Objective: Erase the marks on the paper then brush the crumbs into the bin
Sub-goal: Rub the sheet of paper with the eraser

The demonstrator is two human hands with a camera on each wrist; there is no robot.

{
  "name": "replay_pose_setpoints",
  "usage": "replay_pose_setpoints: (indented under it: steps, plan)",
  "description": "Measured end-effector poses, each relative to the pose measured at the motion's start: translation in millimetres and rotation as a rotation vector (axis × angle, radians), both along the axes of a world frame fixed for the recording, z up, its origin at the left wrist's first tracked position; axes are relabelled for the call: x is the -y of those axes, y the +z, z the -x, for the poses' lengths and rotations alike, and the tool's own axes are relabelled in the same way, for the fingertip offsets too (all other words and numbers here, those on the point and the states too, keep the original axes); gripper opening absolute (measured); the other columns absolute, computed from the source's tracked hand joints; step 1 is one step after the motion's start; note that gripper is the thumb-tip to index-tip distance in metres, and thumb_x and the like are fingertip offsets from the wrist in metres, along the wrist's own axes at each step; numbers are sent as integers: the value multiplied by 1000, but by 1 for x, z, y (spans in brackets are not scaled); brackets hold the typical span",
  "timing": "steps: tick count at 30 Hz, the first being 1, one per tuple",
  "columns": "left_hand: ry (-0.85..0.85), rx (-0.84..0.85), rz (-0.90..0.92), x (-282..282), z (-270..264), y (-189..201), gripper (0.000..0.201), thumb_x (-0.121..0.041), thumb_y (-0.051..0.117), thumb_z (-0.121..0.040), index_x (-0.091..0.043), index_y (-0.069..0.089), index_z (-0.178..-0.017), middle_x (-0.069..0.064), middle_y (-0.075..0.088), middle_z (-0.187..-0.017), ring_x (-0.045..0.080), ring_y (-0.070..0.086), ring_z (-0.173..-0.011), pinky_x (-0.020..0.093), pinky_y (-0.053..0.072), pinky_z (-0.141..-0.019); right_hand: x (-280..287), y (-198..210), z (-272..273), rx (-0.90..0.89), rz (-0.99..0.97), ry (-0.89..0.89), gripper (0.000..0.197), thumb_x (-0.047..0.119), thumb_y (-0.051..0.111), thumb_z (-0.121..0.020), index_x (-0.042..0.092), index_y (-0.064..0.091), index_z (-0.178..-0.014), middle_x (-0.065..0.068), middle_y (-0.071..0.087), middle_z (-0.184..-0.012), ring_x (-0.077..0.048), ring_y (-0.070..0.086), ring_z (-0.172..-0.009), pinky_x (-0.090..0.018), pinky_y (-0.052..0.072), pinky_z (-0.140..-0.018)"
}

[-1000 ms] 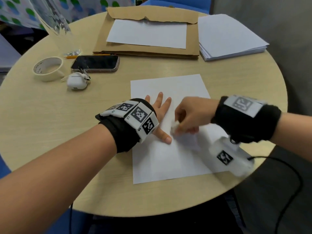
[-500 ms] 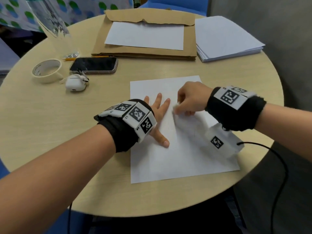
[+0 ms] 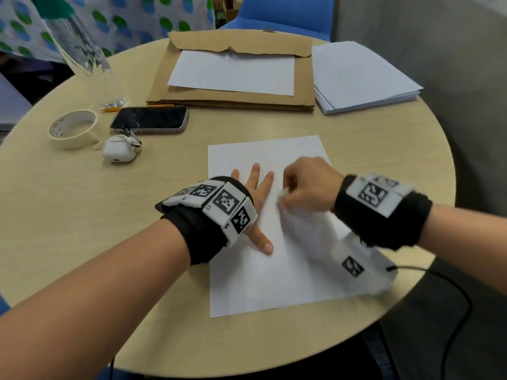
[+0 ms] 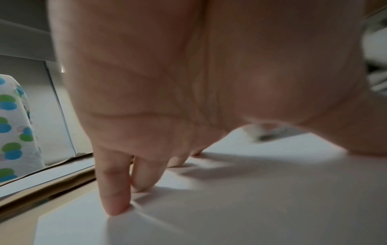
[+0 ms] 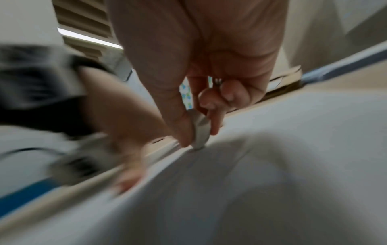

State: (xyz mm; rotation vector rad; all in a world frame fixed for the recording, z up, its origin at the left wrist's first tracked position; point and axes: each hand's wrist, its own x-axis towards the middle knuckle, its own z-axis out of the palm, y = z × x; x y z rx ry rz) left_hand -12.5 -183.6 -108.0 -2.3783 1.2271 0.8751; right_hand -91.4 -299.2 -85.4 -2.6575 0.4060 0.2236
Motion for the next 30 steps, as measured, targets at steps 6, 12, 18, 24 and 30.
replay_pose_setpoints:
  steps: [6,12,18,24,30]
  plan:
    - [0,-9,-12,1,0,-1,143,-66,74,-56,-26,-33,-140,5,-37,-150,41,-18,-141,60,9,-111,-19,4,26,-234,-184,158,26,25,73,-74,27,53,-57,11,53,-58,-3,48,-55,-17,35,-51]
    - [7,-9,-10,0,-1,0,142,-68,73,-56,-27,-33,-140,4,-36,-150,41,-19,-141,60,7,-111,9,2,-4,-33,-89,-79,25,25,74,-72,24,54,-57,6,56,-65,-14,56,-68,-20,39,-51]
    - [9,-4,-1,1,-1,-4,144,-67,75,-54,-26,-33,-140,5,-36,-150,41,-18,-140,59,5,-111,-21,-2,27,-204,-187,138,27,21,74,-72,25,52,-57,10,53,-59,-4,48,-56,-17,35,-50]
    - [9,2,-9,1,0,1,141,-67,73,-57,-26,-32,-141,4,-35,-151,41,-16,-141,59,8,-111,13,4,-2,-56,-67,-97,16,28,76,-70,19,63,-64,1,65,-72,-15,58,-72,-21,43,-56]
    - [5,9,-12,2,0,-2,144,-68,74,-54,-25,-33,-140,5,-36,-150,42,-17,-141,60,7,-111,-23,-5,35,-148,-211,92,27,24,71,-74,25,52,-55,10,54,-57,-6,50,-56,-16,35,-50]
